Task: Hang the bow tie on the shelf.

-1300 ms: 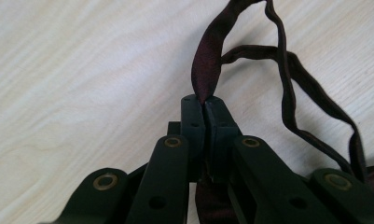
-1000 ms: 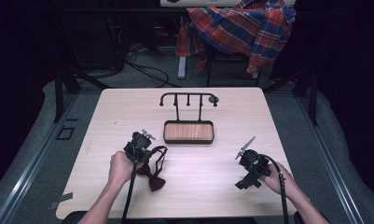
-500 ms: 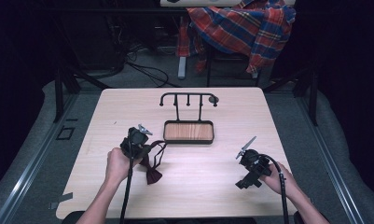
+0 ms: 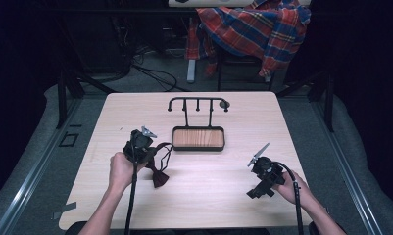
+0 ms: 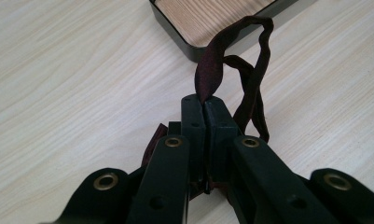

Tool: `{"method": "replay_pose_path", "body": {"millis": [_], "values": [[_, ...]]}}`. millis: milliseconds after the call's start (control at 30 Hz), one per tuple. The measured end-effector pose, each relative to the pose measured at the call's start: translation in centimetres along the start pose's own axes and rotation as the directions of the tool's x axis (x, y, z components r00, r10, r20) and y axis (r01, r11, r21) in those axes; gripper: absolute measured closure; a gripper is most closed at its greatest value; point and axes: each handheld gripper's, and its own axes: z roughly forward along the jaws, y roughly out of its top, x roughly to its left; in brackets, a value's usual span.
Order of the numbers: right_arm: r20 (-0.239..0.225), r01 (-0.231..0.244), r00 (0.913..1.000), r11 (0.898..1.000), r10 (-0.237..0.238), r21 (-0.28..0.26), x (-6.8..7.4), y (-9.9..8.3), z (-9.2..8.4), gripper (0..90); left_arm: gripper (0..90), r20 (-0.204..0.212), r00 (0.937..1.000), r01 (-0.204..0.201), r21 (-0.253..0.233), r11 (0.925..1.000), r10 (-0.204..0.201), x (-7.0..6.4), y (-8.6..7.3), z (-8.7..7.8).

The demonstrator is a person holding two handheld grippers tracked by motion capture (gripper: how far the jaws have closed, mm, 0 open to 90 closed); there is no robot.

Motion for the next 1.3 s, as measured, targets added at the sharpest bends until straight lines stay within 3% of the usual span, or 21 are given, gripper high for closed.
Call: {"method": "replay_pose_path", "body": {"millis": [333, 633, 733, 967, 1300], "values": [[-0.008, -0.007, 0.9999, 1.000, 0.007, -0.005, -0.1, -0.1, 0.1, 15.8, 87.7, -0.018, 0.9998, 0.011, -0.041, 0.9991, -0.011, 1.0, 0.7, -1.0], [-0.021, -0.004, 0.9998, 1.000, 0.004, 0.009, -0.2, 0.0, 0.1, 15.8, 87.7, -0.015, 0.9999, -0.006, -0.069, 0.9976, 0.005, 1.3, 2.4, -1.6], [-0.014, -0.024, 0.9996, 1.000, 0.024, -0.013, 0.0, -0.1, 0.2, 15.8, 87.7, -0.018, 0.9998, -0.006, -0.077, 0.9970, 0.005, 1.5, 2.9, -1.7], [-0.012, -0.003, 0.9999, 1.000, 0.003, 0.011, 0.0, 0.1, 0.2, 15.8, 87.8, -0.011, 0.9999, 0.000, -0.091, 0.9958, -0.001, 1.8, 4.0, -1.7], [-0.015, 0.001, 0.9999, 1.000, -0.001, 0.017, 0.1, 0.1, 0.2, 15.8, 87.8, -0.019, 0.9992, -0.038, -0.112, 0.9929, 0.036, 1.3, 6.3, -2.3]]}}
